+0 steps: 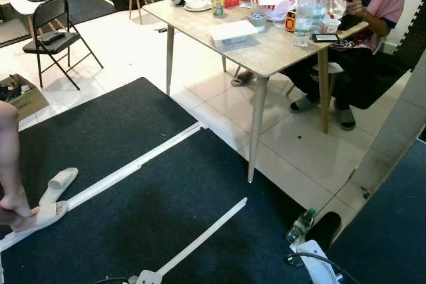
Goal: Restocking fridge
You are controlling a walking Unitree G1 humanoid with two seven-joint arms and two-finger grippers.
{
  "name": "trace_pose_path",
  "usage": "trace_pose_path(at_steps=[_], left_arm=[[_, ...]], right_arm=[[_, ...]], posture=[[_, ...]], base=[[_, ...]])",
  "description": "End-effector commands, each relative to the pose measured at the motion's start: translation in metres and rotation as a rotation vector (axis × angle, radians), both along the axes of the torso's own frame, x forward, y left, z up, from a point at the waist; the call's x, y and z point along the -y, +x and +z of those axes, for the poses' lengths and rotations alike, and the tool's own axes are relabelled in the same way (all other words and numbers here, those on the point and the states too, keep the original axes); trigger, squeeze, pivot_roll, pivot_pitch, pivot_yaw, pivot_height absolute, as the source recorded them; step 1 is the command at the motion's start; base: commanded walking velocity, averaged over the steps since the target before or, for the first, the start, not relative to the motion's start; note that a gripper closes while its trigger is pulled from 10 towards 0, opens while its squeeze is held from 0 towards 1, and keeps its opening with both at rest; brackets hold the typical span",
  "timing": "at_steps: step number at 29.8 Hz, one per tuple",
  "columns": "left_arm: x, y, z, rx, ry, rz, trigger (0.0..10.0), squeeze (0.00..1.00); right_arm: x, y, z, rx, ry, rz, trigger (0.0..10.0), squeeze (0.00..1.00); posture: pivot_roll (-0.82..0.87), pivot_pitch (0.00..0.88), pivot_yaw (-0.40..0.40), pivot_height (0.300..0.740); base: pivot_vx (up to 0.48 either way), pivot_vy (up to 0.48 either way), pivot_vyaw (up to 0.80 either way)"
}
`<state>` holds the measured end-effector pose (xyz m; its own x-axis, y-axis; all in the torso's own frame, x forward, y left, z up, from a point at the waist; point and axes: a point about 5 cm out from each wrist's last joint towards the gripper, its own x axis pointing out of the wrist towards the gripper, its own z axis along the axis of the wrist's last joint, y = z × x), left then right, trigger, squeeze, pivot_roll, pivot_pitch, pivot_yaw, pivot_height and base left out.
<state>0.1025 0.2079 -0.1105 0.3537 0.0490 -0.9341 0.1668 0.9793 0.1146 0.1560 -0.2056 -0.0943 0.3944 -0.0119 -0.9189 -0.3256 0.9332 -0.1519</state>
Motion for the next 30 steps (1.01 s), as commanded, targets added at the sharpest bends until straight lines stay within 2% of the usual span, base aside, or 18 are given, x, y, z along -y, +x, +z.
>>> trace_pose_path(at_steps=[1,12,20,30], left_arm=[[-0.004,-0.002,0.0,-0.002,0.009,-0.014,10.0,0.0],[-0.003,-0.003,0.0,-0.014,0.003,-0.023,10.0,0.0],[-0.004,-0.004,-0.001,-0.03,0.011,-0.048,10.0,0.0],[-0.004,-0.005,-0.001,-0.038,0.014,-0.067,10.0,0.0]], right_arm=[[-0.003,0.003,0.0,0.001,0.0,0.013,10.0,0.0],[0.001,-0.002,0.0,-0.01,-0.004,0.018,10.0,0.0],[0.014,-0.009,0.0,-0.024,-0.017,0.022,10.0,0.0],[0.009,-0.002,0.001,-0.018,-0.014,0.033,10.0,0.0]], posture=[[0.0,0.0,0.054,0.74],[-0.01,0.0,0.046,0.74],[-0.01,0.0,0.045,0.74],[-0.02,0.0,0.048,0.74]], base=[[0.0,0.0,0.0],[0.0,0.0,0.0],[0.0,0.0,0.0],[0.276,0.0,0.0]])
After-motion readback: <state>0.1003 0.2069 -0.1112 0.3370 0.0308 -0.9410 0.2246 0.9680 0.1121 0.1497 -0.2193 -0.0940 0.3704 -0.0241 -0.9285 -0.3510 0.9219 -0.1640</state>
